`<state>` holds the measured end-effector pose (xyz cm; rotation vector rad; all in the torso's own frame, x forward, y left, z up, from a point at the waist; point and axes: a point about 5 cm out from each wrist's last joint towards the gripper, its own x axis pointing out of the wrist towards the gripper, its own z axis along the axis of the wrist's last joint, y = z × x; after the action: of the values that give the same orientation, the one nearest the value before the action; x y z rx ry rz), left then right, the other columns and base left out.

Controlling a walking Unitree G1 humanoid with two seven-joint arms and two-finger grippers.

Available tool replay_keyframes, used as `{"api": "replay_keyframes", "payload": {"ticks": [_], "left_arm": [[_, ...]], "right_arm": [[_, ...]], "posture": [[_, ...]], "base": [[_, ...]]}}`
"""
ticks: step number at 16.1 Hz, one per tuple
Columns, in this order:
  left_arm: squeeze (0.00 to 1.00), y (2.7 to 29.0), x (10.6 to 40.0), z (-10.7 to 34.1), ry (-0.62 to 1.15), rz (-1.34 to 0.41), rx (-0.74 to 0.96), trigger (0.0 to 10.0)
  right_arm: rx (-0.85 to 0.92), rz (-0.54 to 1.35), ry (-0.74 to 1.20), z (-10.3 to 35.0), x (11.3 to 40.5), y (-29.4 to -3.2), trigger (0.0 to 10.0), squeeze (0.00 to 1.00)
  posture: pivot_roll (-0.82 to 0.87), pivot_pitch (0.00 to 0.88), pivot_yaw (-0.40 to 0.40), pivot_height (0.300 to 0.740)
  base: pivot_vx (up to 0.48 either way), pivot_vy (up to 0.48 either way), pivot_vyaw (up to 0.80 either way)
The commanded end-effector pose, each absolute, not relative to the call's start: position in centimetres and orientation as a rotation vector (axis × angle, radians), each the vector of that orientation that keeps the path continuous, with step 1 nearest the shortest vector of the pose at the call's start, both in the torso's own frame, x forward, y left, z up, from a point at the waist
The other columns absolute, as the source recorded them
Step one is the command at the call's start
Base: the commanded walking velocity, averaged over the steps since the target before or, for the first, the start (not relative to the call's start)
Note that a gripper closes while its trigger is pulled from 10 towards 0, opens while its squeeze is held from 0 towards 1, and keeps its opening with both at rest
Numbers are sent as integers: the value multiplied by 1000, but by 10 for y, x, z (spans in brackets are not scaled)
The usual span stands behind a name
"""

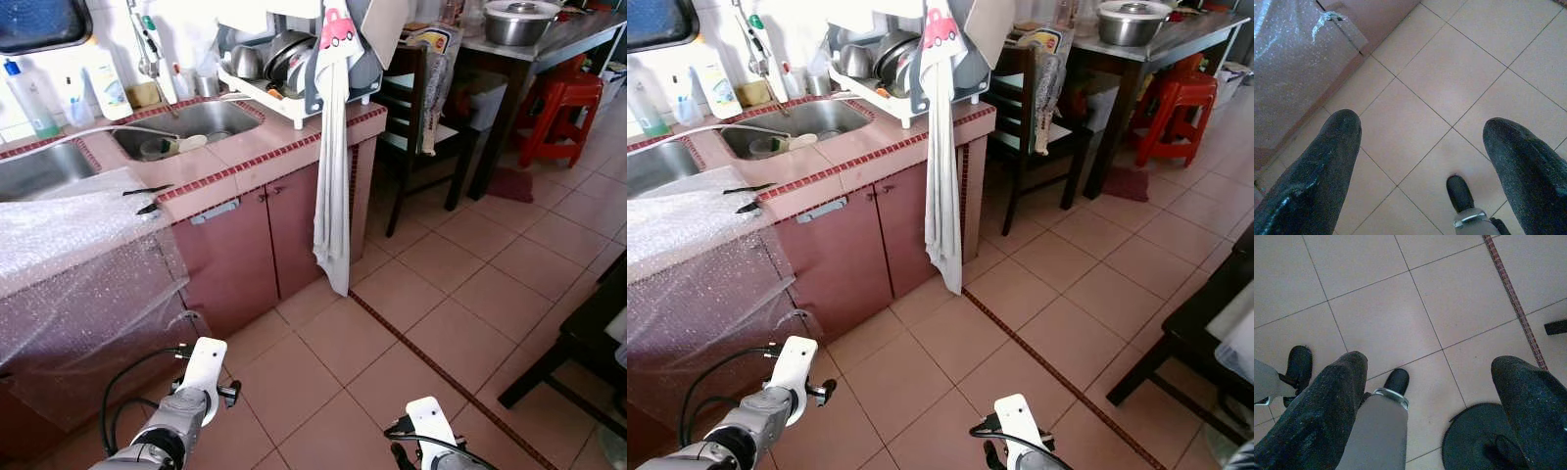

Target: Kitchen organization

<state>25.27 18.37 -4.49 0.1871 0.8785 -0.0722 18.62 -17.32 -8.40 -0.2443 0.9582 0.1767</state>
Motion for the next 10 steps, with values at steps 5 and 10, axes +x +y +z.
{"api": "replay_keyframes", "payload": {"ticks": [5,10], "left_arm": [[0,183,259,-40,869,-84,179,10000],[0,182,258,-41,881,-103,190,10000]], "right_arm": [[-274,188,950,-83,188,-176,10000,0],[-292,186,959,-87,172,-195,10000,0]], "posture": [[-120,0,52,740],[-120,0,53,740]], "base": [[311,0,0],[308,0,0]]}}
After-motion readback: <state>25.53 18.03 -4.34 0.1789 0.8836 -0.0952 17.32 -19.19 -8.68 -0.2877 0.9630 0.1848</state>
